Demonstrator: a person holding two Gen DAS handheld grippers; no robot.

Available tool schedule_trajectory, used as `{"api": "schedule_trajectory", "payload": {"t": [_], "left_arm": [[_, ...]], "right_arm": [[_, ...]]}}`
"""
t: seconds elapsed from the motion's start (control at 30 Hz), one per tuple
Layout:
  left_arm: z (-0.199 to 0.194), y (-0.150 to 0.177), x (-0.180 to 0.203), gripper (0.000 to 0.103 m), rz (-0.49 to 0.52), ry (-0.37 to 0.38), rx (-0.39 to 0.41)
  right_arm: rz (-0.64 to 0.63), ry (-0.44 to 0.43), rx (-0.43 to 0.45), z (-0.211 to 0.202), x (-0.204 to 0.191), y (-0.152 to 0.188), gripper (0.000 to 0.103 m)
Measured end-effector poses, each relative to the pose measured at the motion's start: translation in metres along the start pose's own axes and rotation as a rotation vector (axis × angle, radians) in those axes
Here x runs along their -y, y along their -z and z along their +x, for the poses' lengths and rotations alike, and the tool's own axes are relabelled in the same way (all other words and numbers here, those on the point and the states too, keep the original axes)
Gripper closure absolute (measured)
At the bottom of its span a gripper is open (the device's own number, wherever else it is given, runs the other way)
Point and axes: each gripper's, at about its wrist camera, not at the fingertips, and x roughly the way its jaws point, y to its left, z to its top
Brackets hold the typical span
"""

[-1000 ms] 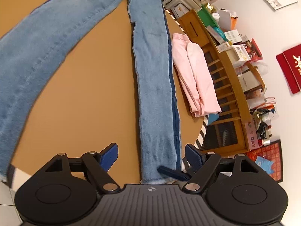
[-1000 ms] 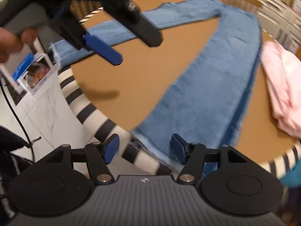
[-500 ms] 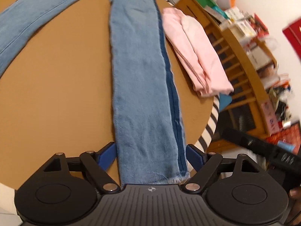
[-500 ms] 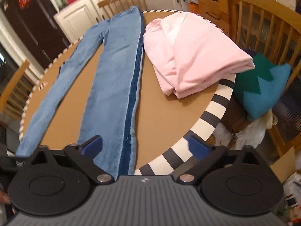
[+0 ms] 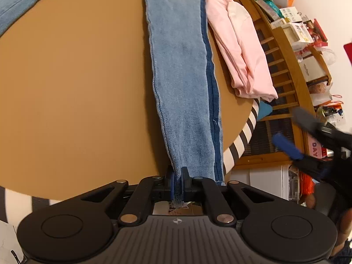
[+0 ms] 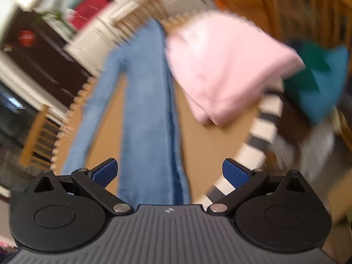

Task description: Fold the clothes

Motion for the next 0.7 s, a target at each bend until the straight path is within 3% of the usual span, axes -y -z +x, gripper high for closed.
{"api": "schedule_trajectory", "payload": {"t": [0.13, 0.27, 0.4, 0.47, 0.57, 0.6, 0.7], "left_arm": [[0.007, 0.002, 0.013, 0.098, 0.063, -0.011, -0.014], [0.009, 0.001, 0.013, 0.097, 0.059, 0.005, -0.033], [-0.017, -0.001, 0.015, 0.049, 0.1, -0.031, 0.024], [-0.037, -0.003, 0.014, 0.047, 0.135, -0.064, 0.086], [-0.074, -0.013, 0.005, 0.027, 0.166, -0.121, 0.215], [-0.085, -0.02, -0.005, 0.022, 0.137, -0.135, 0.25], [-0.112, -0.048, -0.041, 0.022, 0.004, -0.176, 0.327]], "right_arm": [[0.0, -0.022, -0.04, 0.006, 0.007, -0.001, 0.011], [-0.016, -0.004, -0.042, 0.007, 0.004, -0.007, 0.011], [-0.031, 0.013, -0.044, 0.009, 0.002, -0.012, 0.009], [-0.039, 0.022, -0.045, 0.009, 0.001, -0.014, 0.008], [-0.051, 0.035, -0.045, 0.011, -0.001, -0.018, 0.006], [-0.052, 0.037, -0.036, 0.011, -0.004, -0.018, 0.006], [-0.048, 0.011, -0.011, 0.018, -0.013, -0.018, 0.006]]}}
